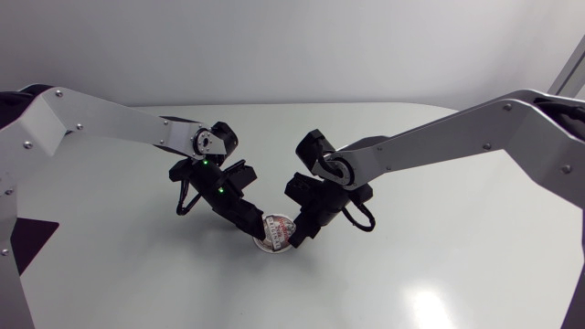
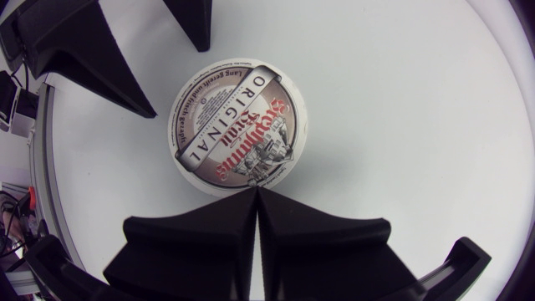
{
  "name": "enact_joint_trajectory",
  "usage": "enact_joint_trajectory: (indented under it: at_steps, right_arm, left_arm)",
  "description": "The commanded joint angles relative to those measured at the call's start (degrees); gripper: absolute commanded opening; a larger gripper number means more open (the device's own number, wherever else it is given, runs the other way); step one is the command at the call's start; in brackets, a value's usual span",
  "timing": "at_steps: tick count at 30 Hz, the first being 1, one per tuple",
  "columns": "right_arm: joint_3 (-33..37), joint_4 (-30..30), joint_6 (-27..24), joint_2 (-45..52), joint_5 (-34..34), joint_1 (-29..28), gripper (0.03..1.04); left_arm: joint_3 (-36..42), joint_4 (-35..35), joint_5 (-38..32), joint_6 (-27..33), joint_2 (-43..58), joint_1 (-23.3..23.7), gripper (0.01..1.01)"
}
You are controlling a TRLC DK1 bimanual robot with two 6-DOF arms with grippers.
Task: Turn the coaster over.
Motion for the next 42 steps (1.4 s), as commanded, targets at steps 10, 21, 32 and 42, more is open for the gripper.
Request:
enact_joint_trajectory:
  at_steps: [10, 21, 32, 42]
  right_arm:
    - [1.71, -0.65, -0.99, 0.15, 0.13, 0.72, 0.04]
    - [2.32, 0.05, -0.99, 4.20, -0.22, 1.60, 0.04]
    - [0.65, 0.14, -1.16, 4.02, -1.10, 1.51, 0.04]
    - [-1.02, 0.58, -1.25, 3.23, -1.36, 1.16, 0.04]
  left_arm:
    - [0.88, -1.01, 0.81, 0.03, 1.53, 0.50, 0.977]
    - [1.14, -1.18, 0.81, -0.24, 2.33, -0.21, 0.977]
    - [2.99, -3.38, 2.92, -0.94, 3.12, -2.05, 0.977]
    - [6.06, -5.31, 6.09, -2.52, 5.31, -3.28, 0.975]
